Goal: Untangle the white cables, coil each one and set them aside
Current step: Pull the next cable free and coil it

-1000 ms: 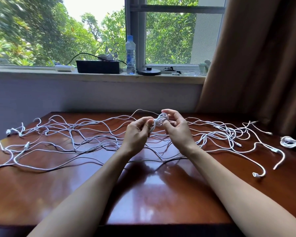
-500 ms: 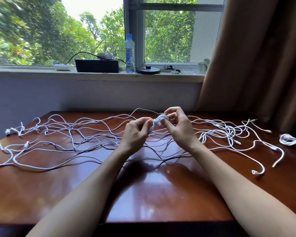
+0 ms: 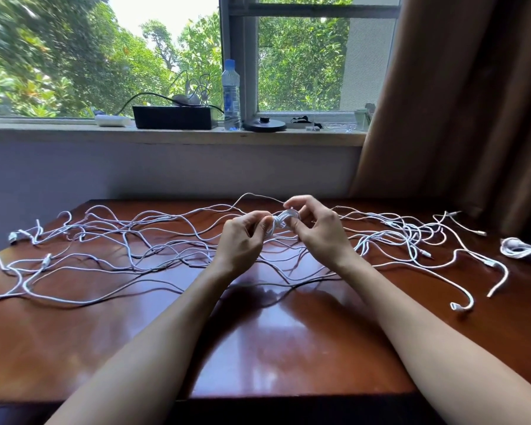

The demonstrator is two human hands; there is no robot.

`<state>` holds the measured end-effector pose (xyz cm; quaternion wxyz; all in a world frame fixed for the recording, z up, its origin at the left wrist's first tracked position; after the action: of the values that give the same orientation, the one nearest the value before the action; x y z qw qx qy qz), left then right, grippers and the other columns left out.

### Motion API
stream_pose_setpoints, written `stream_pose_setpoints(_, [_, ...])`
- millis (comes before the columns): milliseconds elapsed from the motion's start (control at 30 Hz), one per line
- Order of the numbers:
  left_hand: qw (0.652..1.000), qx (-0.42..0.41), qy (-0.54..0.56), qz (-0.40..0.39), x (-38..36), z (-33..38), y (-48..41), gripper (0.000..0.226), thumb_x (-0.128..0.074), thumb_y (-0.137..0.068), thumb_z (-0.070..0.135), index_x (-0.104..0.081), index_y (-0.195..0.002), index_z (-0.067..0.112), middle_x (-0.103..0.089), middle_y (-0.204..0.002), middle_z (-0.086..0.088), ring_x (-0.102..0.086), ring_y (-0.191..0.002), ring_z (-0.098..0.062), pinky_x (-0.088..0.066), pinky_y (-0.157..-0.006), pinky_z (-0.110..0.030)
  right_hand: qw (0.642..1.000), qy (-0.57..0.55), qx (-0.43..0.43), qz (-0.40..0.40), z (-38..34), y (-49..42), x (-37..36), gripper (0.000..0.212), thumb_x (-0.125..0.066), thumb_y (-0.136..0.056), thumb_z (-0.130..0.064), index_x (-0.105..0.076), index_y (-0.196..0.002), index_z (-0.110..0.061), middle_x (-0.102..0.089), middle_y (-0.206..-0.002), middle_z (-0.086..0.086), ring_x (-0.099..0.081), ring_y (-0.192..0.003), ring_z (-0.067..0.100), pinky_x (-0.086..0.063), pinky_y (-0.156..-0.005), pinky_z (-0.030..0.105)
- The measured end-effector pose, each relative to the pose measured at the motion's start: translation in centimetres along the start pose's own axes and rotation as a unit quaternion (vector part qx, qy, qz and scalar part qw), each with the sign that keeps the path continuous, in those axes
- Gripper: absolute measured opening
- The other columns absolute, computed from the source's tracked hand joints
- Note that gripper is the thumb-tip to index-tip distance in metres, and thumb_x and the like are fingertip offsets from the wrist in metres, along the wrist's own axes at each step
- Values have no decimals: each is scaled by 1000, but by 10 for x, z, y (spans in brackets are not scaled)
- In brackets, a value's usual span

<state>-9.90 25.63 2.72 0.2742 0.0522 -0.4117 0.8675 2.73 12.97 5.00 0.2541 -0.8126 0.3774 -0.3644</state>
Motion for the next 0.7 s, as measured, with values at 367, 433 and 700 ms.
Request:
stream_pose_setpoints(367, [999, -18, -22, 13, 1, -2, -1, 19, -60, -96, 26, -76, -97, 15, -74, -76, 1, -66, -70, -21, -52, -68, -38, 998, 39, 9, -42, 0, -1, -2, 33, -70, -92, -9, -69, -124, -14, -68, -105, -7, -61, -91, 5, -46, -87, 17])
stream_pose_setpoints(433, [1000, -17, -20, 8, 2, -4, -1, 24, -58, -95, 31, -76, -97, 15, -75, -78, 2, -68, -73, -19, -53, -71, -37, 998, 53, -4, -35, -2, -2, -1, 34, -68, -91, -11, -70, -124, -18, -62, -99, -18, -58, -95, 8, -44, -93, 20])
stream_pose_setpoints(700, [998, -48, -16, -23, -4, -3, 0, 18, -60, -97, 26, -76, -98, 16, -74, -78, 0, -67, -72, -24, -53, -70, -39, 957, -219, -186, 39, 3, -1, -2, 12, -71, -93, -10, -76, -104, -11, -76, -98, 2, -69, -84, 1, -52, -79, 15])
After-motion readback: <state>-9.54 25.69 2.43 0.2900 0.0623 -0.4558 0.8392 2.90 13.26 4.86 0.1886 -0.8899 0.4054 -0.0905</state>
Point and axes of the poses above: each hand's wrist, its own y-axis away from the middle knuckle, its own x-axis out of the back of the hand, z = x × y, the point moved 3 cm from there along -y, towards the middle knuckle
